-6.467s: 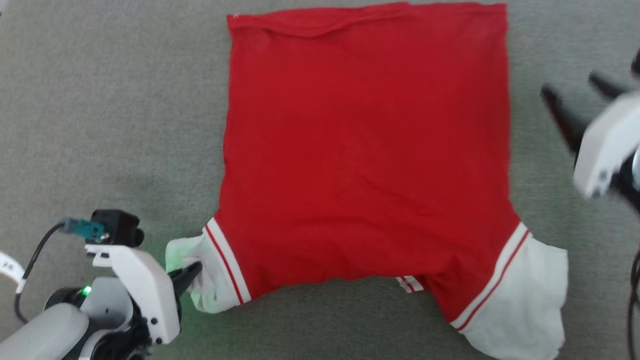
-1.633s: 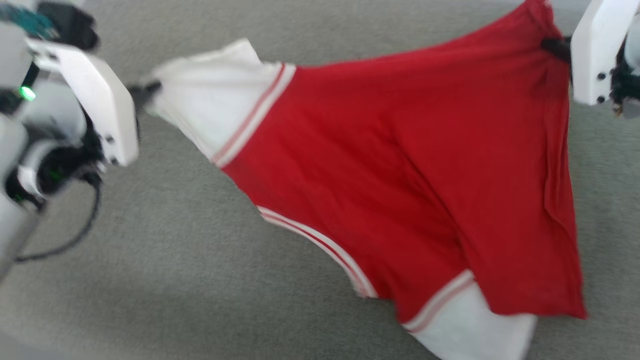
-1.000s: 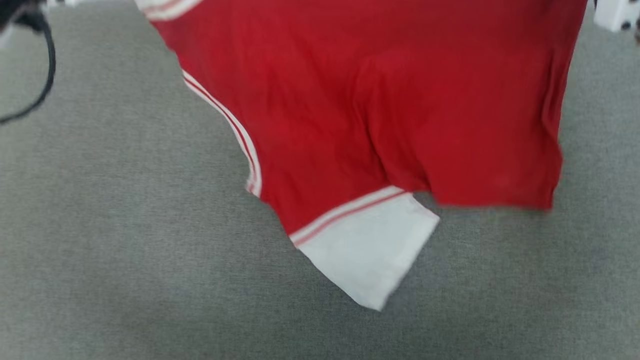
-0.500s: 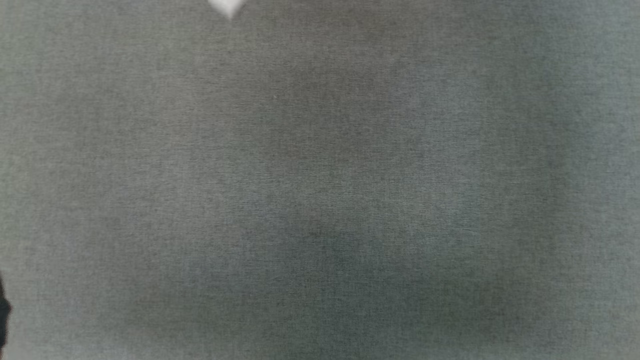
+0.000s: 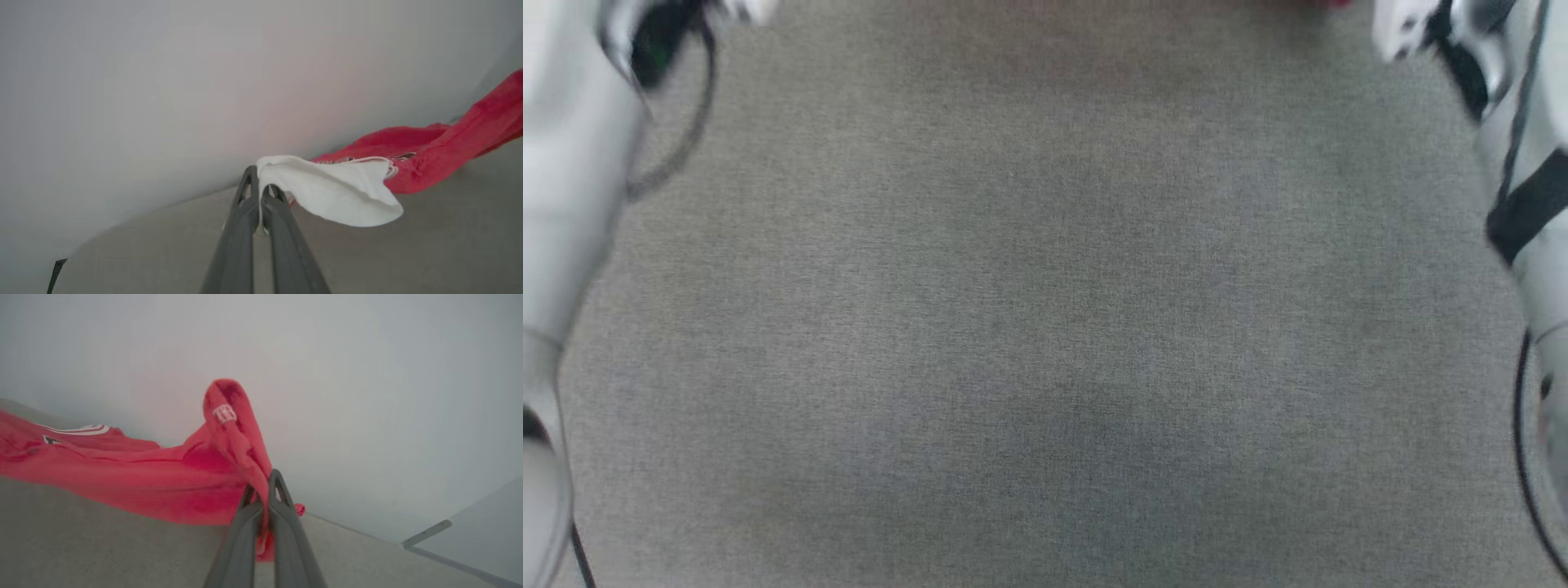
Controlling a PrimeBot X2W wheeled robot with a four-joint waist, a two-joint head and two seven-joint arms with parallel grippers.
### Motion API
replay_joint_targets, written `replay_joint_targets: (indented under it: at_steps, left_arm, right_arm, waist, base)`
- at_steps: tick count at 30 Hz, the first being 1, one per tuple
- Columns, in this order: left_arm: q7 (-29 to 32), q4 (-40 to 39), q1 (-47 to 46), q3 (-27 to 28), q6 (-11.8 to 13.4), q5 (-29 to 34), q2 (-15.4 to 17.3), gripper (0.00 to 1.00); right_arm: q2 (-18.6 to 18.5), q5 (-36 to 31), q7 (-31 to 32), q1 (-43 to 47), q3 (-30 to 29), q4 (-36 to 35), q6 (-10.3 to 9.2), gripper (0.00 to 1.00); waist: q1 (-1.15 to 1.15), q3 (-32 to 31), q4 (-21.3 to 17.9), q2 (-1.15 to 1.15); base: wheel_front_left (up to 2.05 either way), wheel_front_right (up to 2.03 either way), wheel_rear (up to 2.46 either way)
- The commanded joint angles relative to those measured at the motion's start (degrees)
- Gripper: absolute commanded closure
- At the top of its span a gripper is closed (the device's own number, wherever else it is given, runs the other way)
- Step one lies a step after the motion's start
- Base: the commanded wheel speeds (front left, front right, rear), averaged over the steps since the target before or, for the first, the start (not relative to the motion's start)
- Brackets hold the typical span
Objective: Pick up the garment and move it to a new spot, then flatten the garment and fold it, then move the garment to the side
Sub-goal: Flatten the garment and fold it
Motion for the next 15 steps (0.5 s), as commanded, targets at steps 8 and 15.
replay_joint_targets:
  at_steps: [8, 15]
  left_arm:
    - [15.65, -11.45, 14.4, -4.97, -0.06, -11.36, 6.42, 1.0]
    - [21.87, -22.41, 25.03, -6.52, 3.28, -15.85, 11.22, 1.0]
  right_arm:
    - [-3.03, 13.73, 6.29, 11.32, 10.26, -4.4, -0.02, 1.0]
    - [-9.32, 23.98, 14.35, 23.25, 17.85, -17.5, -0.02, 1.0]
  waist:
    - [0.0, -4.24, 1.43, 0.0]
    - [0.0, -7.17, 2.02, 0.0]
  base:
    - [0.0, 0.0, 0.0]
    - [0.0, 0.0, 0.0]
